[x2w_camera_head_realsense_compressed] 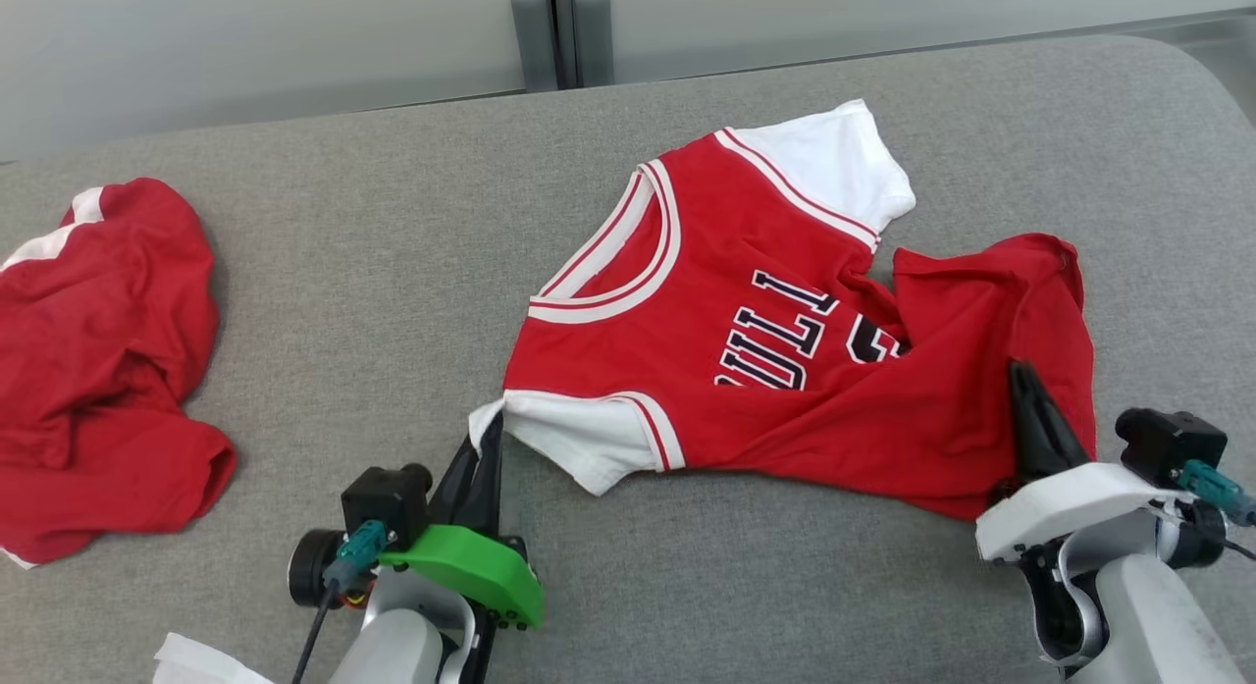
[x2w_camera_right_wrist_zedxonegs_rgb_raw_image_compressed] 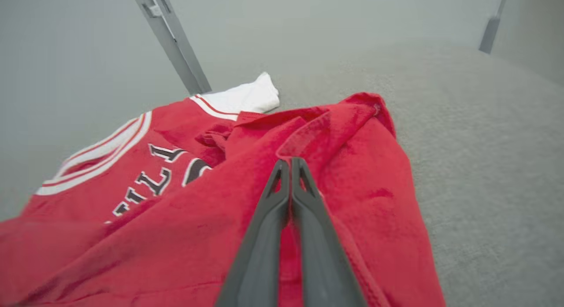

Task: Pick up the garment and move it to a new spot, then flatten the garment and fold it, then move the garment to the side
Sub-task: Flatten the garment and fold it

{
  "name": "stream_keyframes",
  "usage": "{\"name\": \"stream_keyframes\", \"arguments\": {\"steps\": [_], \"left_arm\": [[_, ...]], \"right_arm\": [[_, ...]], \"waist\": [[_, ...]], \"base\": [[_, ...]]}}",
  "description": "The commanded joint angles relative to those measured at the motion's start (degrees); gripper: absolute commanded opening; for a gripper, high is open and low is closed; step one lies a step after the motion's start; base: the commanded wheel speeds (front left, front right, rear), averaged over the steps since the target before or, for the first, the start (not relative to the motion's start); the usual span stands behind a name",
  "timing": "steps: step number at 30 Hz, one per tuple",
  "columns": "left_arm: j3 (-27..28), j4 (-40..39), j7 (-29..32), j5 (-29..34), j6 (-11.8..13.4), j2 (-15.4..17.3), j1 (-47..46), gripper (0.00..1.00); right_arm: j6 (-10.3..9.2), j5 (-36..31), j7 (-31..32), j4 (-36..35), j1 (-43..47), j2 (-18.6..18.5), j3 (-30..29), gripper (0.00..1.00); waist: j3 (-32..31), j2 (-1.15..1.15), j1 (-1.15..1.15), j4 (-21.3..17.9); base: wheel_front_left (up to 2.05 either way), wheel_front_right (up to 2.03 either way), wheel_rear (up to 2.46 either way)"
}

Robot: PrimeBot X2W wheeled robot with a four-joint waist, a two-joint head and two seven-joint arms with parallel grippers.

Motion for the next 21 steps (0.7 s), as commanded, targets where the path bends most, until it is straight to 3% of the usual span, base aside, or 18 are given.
{"name": "stream_keyframes", "arguments": {"steps": [1, 4, 8, 16, 21], "left_arm": [[0.75, -1.0, -0.19, 1.37, -0.36, 0.31, -0.71, 0.0], [2.04, -3.08, -0.19, 2.6, -1.12, 1.57, -2.55, 0.0], [5.01, -6.1, -0.19, 0.44, -2.63, 2.18, -5.32, 0.0], [10.31, -16.15, 4.56, -4.29, -2.8, 4.28, -14.9, 0.0], [10.98, -21.0, 9.52, -3.78, -1.75, 6.02, -23.39, 0.0]], "right_arm": [[-0.09, 3.36, 1.4, -3.15, 0.84, -1.64, 1.87, 0.0], [-0.08, 11.56, 4.47, -10.67, 1.93, -4.1, 6.56, 0.0], [-0.08, 18.59, 6.47, -19.9, 0.54, -7.97, 8.17, 0.0], [-0.07, 24.59, 6.92, -31.54, -7.61, -14.43, 11.6, 0.0], [-0.07, 20.77, 4.32, -32.85, -14.69, -18.3, 10.08, 0.0]], "waist": [[-0.4, 0.0, 0.0, 0.35], [-1.38, 0.0, 0.0, 0.54], [-2.83, 0.0, 0.0, 0.82], [-5.84, 0.0, 0.0, 1.06], [-7.27, 0.0, 0.0, 1.52]], "base": [[0.0, 0.0, 0.0], [0.0, 0.0, 0.0], [0.0, 0.0, 0.0], [0.0, 0.0, 0.0], [0.0, 0.0, 0.0]]}}
